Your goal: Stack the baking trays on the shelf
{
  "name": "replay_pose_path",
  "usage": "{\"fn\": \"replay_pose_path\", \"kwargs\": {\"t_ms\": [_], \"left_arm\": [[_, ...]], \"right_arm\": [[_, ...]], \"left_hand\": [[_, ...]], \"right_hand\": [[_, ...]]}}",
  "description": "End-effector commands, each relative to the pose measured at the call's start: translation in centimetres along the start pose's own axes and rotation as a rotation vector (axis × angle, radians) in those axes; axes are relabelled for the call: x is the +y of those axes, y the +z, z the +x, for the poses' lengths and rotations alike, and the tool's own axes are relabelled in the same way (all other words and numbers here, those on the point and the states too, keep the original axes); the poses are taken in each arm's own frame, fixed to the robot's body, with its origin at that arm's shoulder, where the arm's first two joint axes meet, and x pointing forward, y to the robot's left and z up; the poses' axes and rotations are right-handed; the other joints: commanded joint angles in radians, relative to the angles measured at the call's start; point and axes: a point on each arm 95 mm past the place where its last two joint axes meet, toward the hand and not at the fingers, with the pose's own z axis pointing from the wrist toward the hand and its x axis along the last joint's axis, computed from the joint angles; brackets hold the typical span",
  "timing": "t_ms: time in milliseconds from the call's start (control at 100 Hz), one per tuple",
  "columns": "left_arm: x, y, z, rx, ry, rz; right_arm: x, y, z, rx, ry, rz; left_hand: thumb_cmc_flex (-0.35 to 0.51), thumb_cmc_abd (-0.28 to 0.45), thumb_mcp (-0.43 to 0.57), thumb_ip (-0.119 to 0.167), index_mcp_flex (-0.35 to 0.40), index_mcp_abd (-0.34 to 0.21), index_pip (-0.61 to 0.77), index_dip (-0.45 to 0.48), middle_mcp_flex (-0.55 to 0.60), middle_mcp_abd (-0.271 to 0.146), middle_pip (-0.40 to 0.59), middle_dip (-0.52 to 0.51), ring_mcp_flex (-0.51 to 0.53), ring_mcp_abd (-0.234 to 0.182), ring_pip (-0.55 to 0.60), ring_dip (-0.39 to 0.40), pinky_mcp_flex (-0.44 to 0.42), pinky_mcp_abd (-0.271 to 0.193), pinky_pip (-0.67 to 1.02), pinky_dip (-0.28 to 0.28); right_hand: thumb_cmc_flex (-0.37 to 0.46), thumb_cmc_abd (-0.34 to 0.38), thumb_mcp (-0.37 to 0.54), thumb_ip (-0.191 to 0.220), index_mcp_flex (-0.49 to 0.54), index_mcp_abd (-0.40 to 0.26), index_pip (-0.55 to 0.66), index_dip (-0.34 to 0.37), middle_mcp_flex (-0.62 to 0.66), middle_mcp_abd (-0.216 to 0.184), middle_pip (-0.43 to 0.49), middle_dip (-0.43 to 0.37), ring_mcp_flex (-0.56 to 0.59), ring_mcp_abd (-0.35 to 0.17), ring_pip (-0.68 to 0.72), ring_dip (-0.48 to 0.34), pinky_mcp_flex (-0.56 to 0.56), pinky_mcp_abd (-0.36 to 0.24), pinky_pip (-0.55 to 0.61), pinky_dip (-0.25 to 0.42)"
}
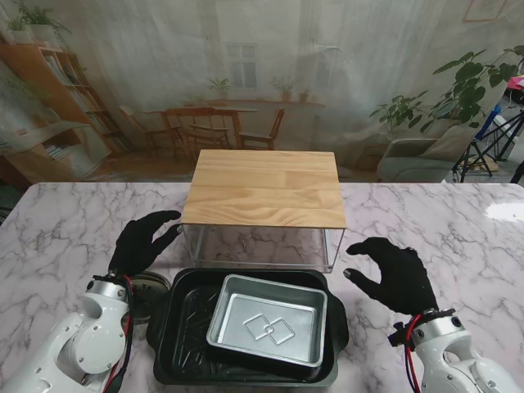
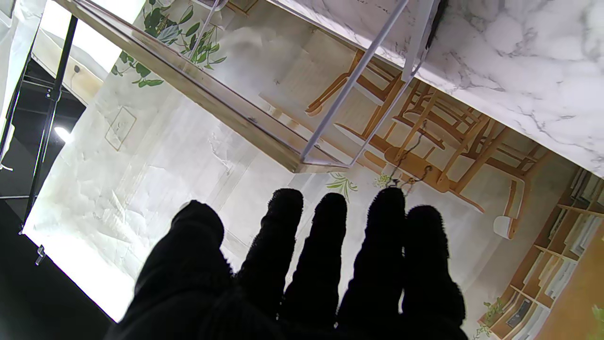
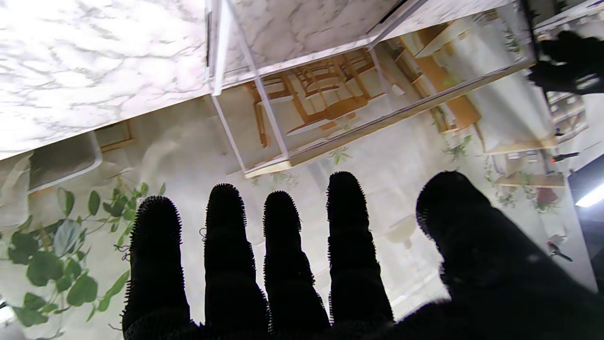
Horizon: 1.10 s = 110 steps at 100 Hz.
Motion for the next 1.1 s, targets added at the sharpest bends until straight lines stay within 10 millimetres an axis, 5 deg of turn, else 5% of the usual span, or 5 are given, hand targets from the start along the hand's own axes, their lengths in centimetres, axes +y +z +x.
{"fn": "replay_pose_path", "kwargs": {"t_ms": [0, 440, 770, 1090], "left_arm": [[0.3, 0.0, 0.1, -0.003, 0.0, -0.02], [-0.2, -0.5, -1.3, -0.022, 0.094, -0.08], [-1.0, -2.0, -6.1, -0.095, 0.19, -0.13], [-0.6, -3.5, -9.7, -0.195, 0.32, -0.249]], "right_arm": [[-0.4, 0.1, -1.4, -0.044, -0.007, -0.004], [-1.0, 0.7, -2.4, -0.064, 0.019, -0.017], [-1.1, 0.9, -2.4, -0.066, 0.019, -0.02], [-1.1, 1.0, -2.3, -0.069, 0.022, -0.019]], "left_hand": [[0.013, 0.038, -0.024, -0.012, 0.019, -0.005, -0.002, -0.005, 0.016, -0.011, 0.001, -0.002, -0.001, 0.006, -0.001, 0.007, -0.017, -0.008, 0.001, -0.006], [0.008, 0.031, -0.026, -0.014, -0.006, -0.015, -0.016, -0.008, -0.039, -0.022, -0.027, -0.014, -0.011, -0.018, -0.015, -0.001, -0.016, -0.026, -0.008, -0.011], [0.003, -0.055, -0.02, -0.006, -0.166, -0.024, -0.087, -0.034, -0.26, -0.061, -0.127, -0.102, -0.079, -0.071, -0.08, -0.045, -0.023, -0.098, -0.103, -0.061], [0.018, -0.168, -0.009, 0.02, -0.342, -0.009, -0.209, -0.105, -0.371, -0.039, -0.171, -0.17, -0.106, -0.098, -0.103, -0.077, -0.009, -0.143, -0.143, -0.082]], "right_hand": [[-0.026, 0.016, -0.015, 0.031, -0.003, -0.036, -0.018, 0.011, -0.028, -0.024, -0.031, -0.011, -0.038, -0.027, -0.082, -0.017, -0.028, -0.028, -0.028, -0.013], [-0.024, 0.012, -0.011, 0.03, 0.001, -0.034, -0.018, 0.014, -0.028, -0.019, -0.023, -0.018, -0.046, -0.03, -0.103, -0.024, -0.036, -0.034, -0.064, 0.002], [-0.026, 0.012, -0.007, 0.03, 0.0, -0.032, -0.017, 0.015, -0.048, -0.014, -0.017, -0.017, -0.052, -0.029, -0.099, -0.021, -0.033, -0.037, -0.068, 0.017], [-0.026, 0.014, -0.007, 0.029, 0.003, -0.031, -0.017, 0.015, -0.049, -0.013, -0.011, -0.016, -0.055, -0.029, -0.095, -0.019, -0.035, -0.038, -0.073, 0.029]]}}
